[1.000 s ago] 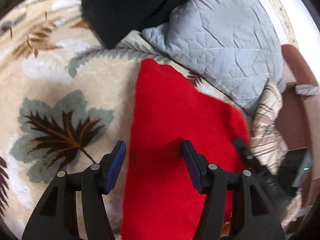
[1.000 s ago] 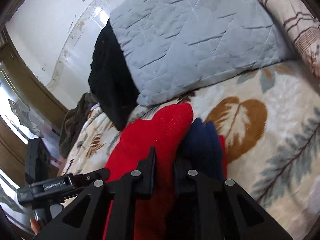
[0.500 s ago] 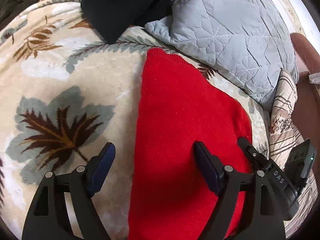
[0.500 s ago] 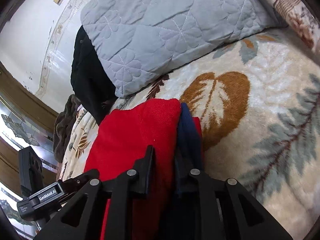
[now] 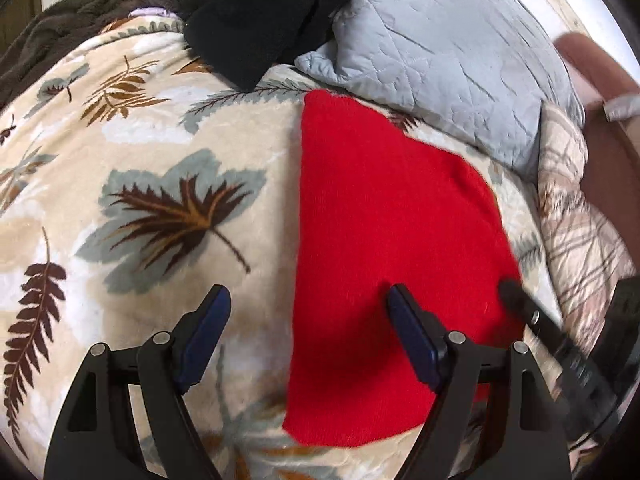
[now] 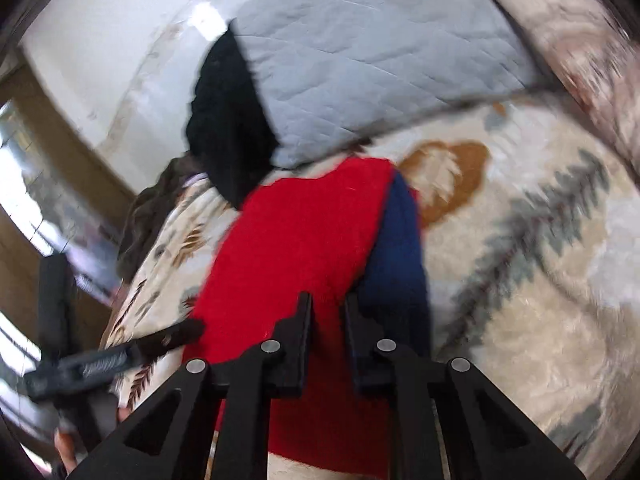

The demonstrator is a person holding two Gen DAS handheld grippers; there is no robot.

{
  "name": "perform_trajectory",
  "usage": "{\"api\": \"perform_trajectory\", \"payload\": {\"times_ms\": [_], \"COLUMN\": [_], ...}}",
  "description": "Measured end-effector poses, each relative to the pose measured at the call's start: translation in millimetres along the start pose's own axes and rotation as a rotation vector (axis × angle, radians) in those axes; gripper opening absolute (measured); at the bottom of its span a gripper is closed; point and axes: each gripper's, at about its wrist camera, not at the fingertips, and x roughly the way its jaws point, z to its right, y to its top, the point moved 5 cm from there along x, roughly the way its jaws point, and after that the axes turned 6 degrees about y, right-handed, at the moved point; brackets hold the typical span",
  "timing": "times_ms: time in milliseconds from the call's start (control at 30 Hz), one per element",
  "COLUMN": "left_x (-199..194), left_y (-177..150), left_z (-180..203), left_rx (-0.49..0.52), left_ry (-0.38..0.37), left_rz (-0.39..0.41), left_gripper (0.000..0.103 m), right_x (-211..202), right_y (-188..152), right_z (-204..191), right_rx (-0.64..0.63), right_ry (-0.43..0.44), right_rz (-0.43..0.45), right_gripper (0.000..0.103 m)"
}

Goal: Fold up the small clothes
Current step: 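Release the folded sweater with the right gripper and press it flat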

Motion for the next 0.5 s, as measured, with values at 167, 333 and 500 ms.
{"api": "perform_trajectory", "payload": {"times_ms": [167,333,500], "left_x": [11,4,3], "left_y": [-7,-10,-20], "left_z": [-1,-1,1], "left_rx": [-0.005,0.023,0.034], "left_ry": [-0.011,0.017,0.030], "left_rz": [-0.037,-0.029,-0.057], "left_gripper": [0.082,0.082,0.082], "right_x": [7,-8,-21], "right_y": [-6,-21,-31], "right_z": [14,11,7], "right_rx": [0.107,0.134,0.127], "right_ry": [0.026,0.054,0.048], "right_rz": [-0.023,-0.060,-0.069], "right_gripper": [0.018,0.026,0.027]}}
